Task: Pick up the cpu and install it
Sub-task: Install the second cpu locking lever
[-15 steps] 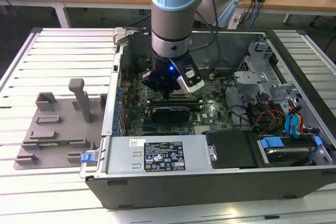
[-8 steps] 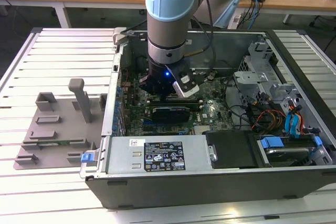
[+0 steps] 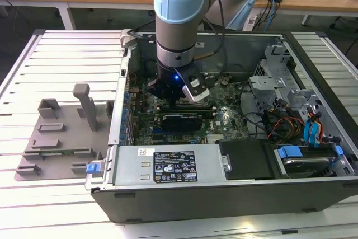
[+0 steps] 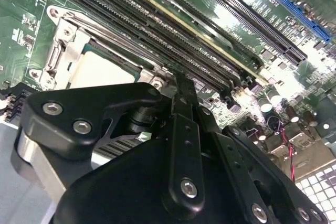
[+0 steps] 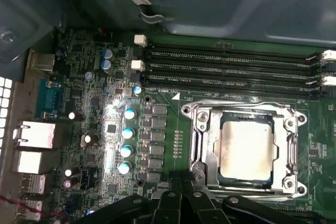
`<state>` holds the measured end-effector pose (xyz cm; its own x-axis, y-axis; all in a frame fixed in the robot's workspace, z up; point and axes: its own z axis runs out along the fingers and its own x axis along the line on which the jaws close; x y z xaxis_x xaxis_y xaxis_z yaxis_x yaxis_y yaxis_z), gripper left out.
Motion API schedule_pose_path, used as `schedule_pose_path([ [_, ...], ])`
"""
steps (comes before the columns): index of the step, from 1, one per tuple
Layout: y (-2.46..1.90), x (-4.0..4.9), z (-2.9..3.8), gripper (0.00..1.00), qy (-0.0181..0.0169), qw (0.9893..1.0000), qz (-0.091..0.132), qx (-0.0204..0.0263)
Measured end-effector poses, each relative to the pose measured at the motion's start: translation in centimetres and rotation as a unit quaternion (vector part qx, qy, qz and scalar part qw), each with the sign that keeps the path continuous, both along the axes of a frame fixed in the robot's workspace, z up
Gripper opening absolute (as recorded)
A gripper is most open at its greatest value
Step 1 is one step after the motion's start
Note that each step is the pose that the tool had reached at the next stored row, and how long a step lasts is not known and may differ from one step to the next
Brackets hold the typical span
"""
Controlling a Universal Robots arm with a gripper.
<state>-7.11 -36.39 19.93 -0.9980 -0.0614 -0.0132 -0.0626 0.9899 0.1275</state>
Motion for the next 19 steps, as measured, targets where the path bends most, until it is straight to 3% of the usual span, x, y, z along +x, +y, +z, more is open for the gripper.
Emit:
schedule_pose_path([
  [1, 0.0, 0.0, 0.01, 0.11, 0.0, 1.0, 0.0, 0.0],
  [3, 0.01, 0.0, 0.71, 0.11, -0.0004, 1.0, 0.0, -0.0032],
  [4, 0.03, 0.13, 1.08, 0.11, -0.0004, 1.0, 0.0, -0.0086],
  [6, 0.32, 1.27, 1.11, 0.11, -0.0002, 0.9997, 0.0, -0.0254],
  [8, 1.16, 2.55, 1.11, 0.11, -0.0002, 0.9993, 0.0, -0.0369],
  [11, 2.06, 3.41, 1.11, 0.11, -0.0001, 0.9991, 0.0, -0.0418],
  [13, 3.23, 3.89, 1.2, 0.11, -0.0001, 0.9989, 0.0, -0.0459],
  [14, 3.99, 3.95, 1.71, 0.11, -0.0001, 0.9987, 0.0, -0.0505],
  [15, 4.25, 3.96, 1.94, 0.11, 0.0, 0.9986, 0.0, -0.0535],
  [19, 4.28, 3.96, 1.98, 0.11, -0.0001, 0.9986, 0.0, -0.0537],
])
